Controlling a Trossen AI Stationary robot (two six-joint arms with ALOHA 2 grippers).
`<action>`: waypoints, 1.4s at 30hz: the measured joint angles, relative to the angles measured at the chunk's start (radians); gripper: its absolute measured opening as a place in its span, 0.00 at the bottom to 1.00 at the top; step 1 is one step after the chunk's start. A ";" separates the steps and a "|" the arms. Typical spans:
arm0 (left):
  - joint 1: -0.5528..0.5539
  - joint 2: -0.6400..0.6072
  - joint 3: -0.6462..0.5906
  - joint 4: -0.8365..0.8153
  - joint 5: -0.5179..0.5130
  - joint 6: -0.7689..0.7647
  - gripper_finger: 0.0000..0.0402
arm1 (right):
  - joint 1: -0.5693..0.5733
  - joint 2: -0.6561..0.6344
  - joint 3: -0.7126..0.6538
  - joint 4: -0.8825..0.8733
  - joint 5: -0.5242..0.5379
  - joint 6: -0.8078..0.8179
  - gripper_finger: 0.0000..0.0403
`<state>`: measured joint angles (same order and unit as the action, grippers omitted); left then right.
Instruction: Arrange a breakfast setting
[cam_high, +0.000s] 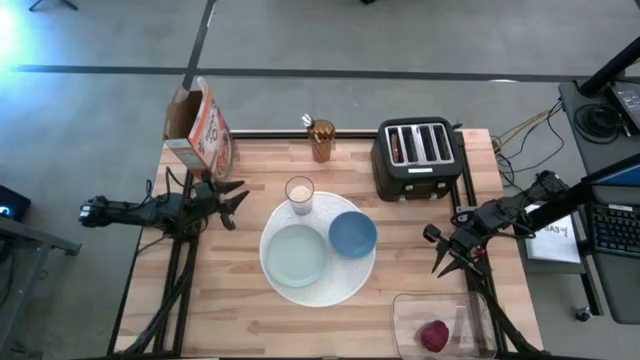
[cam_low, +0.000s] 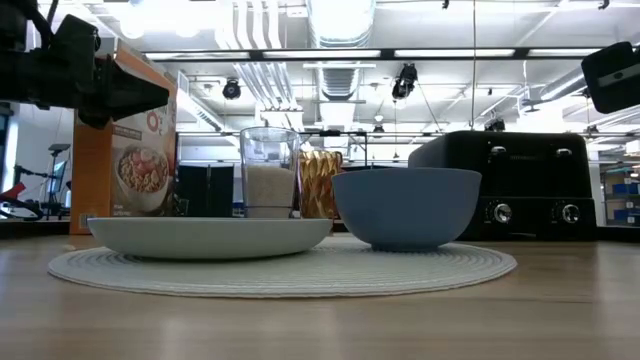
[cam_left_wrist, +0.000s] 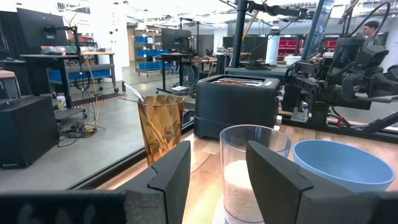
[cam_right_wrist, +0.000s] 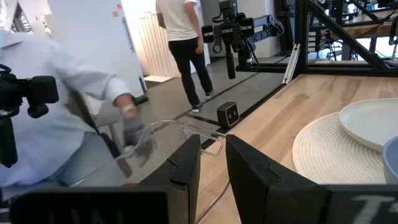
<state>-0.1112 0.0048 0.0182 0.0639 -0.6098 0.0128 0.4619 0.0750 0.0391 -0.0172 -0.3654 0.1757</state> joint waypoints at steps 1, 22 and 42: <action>0.000 0.000 0.000 0.000 0.000 0.000 0.35 | 0.000 0.000 0.000 0.000 0.000 0.000 0.17; 0.000 0.000 0.000 0.000 0.000 0.000 0.35 | 0.000 0.000 0.000 0.000 0.000 0.000 0.17; 0.000 0.000 0.000 0.000 -0.030 0.007 0.35 | 0.000 0.000 0.000 0.000 0.000 0.000 0.17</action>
<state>-0.1114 0.0049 0.0183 0.0639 -0.6396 0.0200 0.4621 0.0750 0.0393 -0.0170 -0.3655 0.1757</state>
